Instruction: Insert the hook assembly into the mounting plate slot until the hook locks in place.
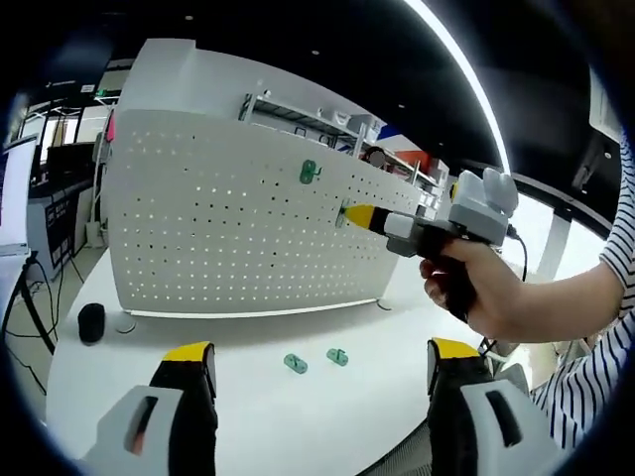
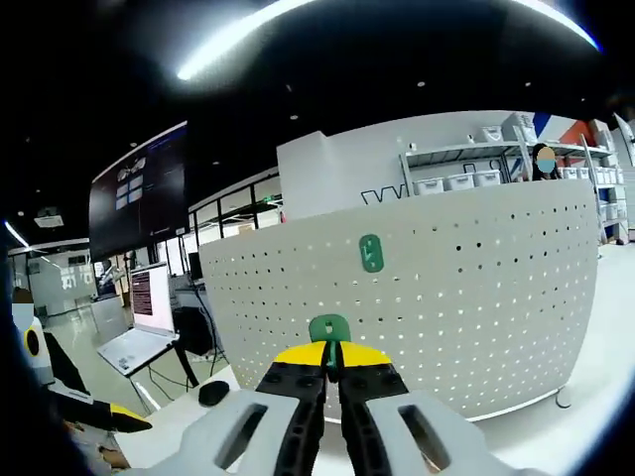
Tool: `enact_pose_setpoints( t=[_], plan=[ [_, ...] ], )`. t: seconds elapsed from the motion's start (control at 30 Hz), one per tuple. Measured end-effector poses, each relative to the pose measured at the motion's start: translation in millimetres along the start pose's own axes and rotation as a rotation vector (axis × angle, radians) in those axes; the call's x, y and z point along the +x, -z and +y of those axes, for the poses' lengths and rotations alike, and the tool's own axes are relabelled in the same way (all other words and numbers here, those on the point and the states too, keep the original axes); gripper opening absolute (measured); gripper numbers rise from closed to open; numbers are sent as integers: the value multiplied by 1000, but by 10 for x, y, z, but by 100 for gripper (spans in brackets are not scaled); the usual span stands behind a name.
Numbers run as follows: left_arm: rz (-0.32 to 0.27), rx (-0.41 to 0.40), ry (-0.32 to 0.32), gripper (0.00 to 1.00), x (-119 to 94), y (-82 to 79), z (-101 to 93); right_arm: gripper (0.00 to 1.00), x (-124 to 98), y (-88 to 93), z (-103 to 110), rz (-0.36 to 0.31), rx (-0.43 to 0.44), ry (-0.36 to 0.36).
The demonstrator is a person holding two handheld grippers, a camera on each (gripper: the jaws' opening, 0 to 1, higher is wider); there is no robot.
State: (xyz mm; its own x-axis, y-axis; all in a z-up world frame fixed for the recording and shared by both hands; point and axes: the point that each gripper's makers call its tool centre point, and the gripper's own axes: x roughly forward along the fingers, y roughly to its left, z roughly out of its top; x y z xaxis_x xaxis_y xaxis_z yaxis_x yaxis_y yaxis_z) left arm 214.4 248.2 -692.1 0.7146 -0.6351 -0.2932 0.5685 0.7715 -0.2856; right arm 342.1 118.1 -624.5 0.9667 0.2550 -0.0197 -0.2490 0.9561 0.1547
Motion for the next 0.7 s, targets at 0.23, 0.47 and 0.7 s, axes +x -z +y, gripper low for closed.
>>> enact_pose_setpoints(
  t=[0.23, 0.47, 0.7],
  plan=[
    [8, -3, -5, 93, -2, 38, 38, 0, 95, -85, -220, -23, 1, 55],
    [16, -10, 10, 95, 56, 46, 26, 0, 207, -160, -322, -41, -16, 79],
    [11, -16, 26, 97, 104, 10, 16, 0, 361, -266, -383, -66, -20, 96]
  ],
)
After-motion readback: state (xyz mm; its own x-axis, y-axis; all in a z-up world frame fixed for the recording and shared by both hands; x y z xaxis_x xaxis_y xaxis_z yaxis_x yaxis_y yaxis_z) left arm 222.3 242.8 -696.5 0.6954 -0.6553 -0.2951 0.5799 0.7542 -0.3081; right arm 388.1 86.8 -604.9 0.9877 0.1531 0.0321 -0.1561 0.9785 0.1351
